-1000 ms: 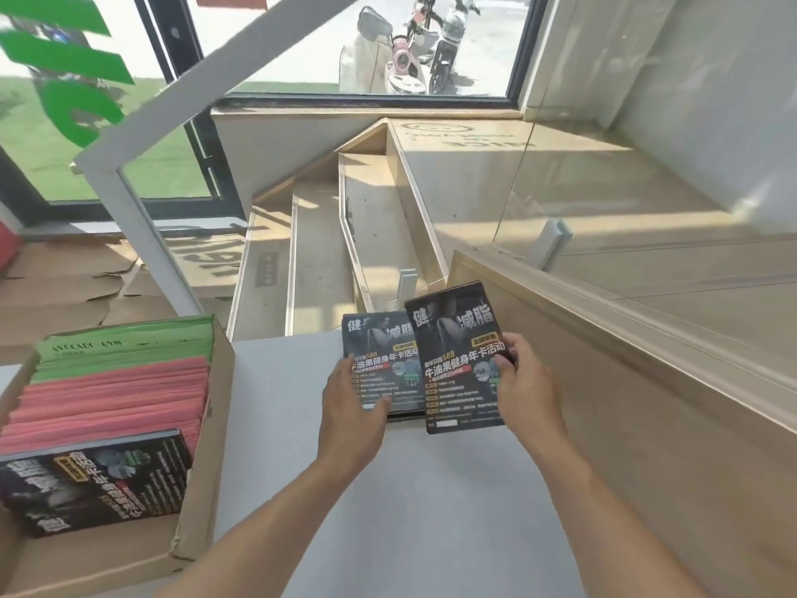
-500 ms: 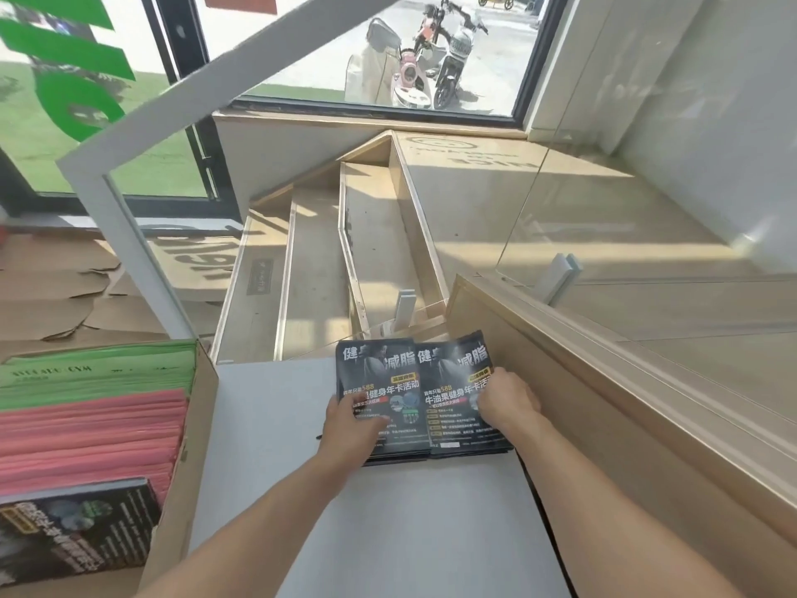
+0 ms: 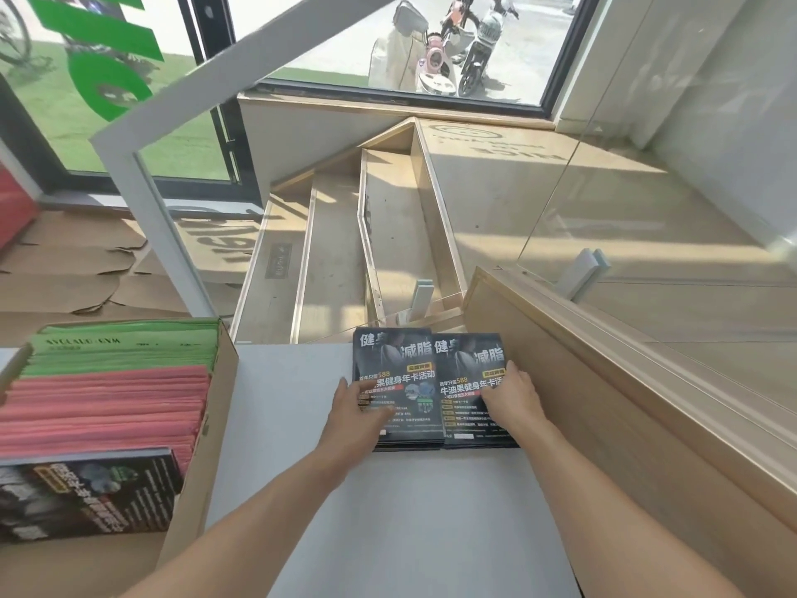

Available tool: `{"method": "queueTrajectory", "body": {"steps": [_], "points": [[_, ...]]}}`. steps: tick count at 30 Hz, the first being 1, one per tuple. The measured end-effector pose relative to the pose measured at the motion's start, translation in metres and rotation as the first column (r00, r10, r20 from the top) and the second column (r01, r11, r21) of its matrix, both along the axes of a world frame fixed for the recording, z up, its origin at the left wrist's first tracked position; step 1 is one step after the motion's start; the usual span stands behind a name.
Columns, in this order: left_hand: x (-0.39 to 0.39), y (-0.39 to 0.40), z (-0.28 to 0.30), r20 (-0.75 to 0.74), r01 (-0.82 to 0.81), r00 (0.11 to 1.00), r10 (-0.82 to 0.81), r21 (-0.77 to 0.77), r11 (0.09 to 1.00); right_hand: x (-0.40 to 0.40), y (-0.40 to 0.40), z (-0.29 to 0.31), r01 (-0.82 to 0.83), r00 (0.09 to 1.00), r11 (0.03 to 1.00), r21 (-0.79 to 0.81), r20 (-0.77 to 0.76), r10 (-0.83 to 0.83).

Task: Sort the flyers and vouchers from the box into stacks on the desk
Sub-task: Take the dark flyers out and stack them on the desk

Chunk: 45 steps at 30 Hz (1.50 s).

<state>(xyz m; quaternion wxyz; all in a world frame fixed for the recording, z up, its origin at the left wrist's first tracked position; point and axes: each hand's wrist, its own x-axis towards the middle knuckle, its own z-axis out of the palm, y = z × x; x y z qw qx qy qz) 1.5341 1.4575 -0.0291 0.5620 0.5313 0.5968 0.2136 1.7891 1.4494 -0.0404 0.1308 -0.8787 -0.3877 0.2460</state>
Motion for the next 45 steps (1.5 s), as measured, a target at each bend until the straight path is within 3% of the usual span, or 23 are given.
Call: {"method": "queueTrajectory", "body": {"steps": [3, 6, 10, 16, 18, 19, 21, 23, 25, 28, 31, 34, 37, 39, 42, 45], "points": [[-0.016, -0.019, 0.011, 0.008, 0.002, 1.0, -0.003, 0.12, 0.993, -0.012, -0.011, 0.005, -0.053, 0.993, 0.994, 0.097, 0.113, 0.042], [-0.041, -0.04, 0.026, 0.06, -0.029, 0.998, 0.017, 0.216, 0.976, -0.049, -0.017, 0.017, -0.224, 0.968, 0.942, 0.249, 0.171, 0.185], [-0.079, -0.063, 0.028, 0.137, -0.215, 0.974, 0.181, 0.305, 0.928, -0.143, -0.025, 0.025, -0.467, 0.879, 0.794, 0.39, 0.109, 0.464], [-0.15, -0.085, 0.045, 0.298, -0.499, 0.867, 0.4, 0.488, 0.717, -0.286, -0.048, 0.034, -0.609, 0.684, 0.529, 0.591, 0.053, 0.727], [-0.183, -0.087, 0.049, 0.222, -0.501, 0.858, 0.463, 0.563, 0.657, -0.319, -0.049, 0.038, -0.65, 0.636, 0.454, 0.61, 0.109, 0.764], [-0.2, -0.087, 0.048, 0.115, -0.445, 0.866, 0.486, 0.618, 0.648, -0.331, -0.048, 0.038, -0.677, 0.621, 0.437, 0.592, 0.141, 0.771], [-0.236, -0.087, 0.04, -0.159, -0.262, 0.862, 0.482, 0.674, 0.691, -0.349, -0.044, 0.038, -0.741, 0.611, 0.45, 0.498, 0.221, 0.761], [-0.263, -0.087, 0.031, -0.325, -0.115, 0.854, 0.408, 0.646, 0.755, -0.357, -0.043, 0.037, -0.784, 0.605, 0.479, 0.395, 0.312, 0.733], [-0.274, -0.091, 0.025, -0.36, -0.041, 0.871, 0.336, 0.627, 0.778, -0.359, -0.047, 0.037, -0.815, 0.578, 0.455, 0.359, 0.452, 0.679], [-0.274, -0.096, 0.02, -0.337, -0.036, 0.873, 0.351, 0.676, 0.736, -0.363, -0.058, 0.037, -0.835, 0.548, 0.384, 0.393, 0.552, 0.628], [-0.273, -0.099, 0.018, -0.295, -0.076, 0.862, 0.412, 0.728, 0.681, -0.373, -0.068, 0.042, -0.812, 0.573, 0.421, 0.405, 0.417, 0.705], [-0.275, -0.103, 0.025, -0.196, -0.139, 0.882, 0.428, 0.761, 0.634, -0.375, -0.074, 0.049, -0.699, 0.685, 0.508, 0.504, 0.269, 0.677], [-0.286, -0.105, 0.045, -0.061, -0.246, 0.854, 0.517, 0.827, 0.505, -0.366, -0.081, 0.066, -0.441, 0.811, 0.609, 0.66, 0.002, 0.585], [-0.296, -0.1, 0.063, 0.05, -0.387, 0.807, 0.589, 0.798, 0.462, -0.354, -0.086, 0.079, -0.164, 0.813, 0.672, 0.722, -0.287, 0.507], [-0.293, -0.092, 0.09, 0.129, -0.559, 0.788, 0.602, 0.558, 0.613, -0.327, -0.093, 0.083, 0.243, 0.692, 0.751, 0.614, -0.653, 0.31], [-0.266, -0.083, 0.099, 0.395, -0.504, 0.828, 0.398, 0.216, 0.836, -0.301, -0.103, 0.074, 0.459, 0.494, 0.792, 0.403, -0.856, 0.15]]}}
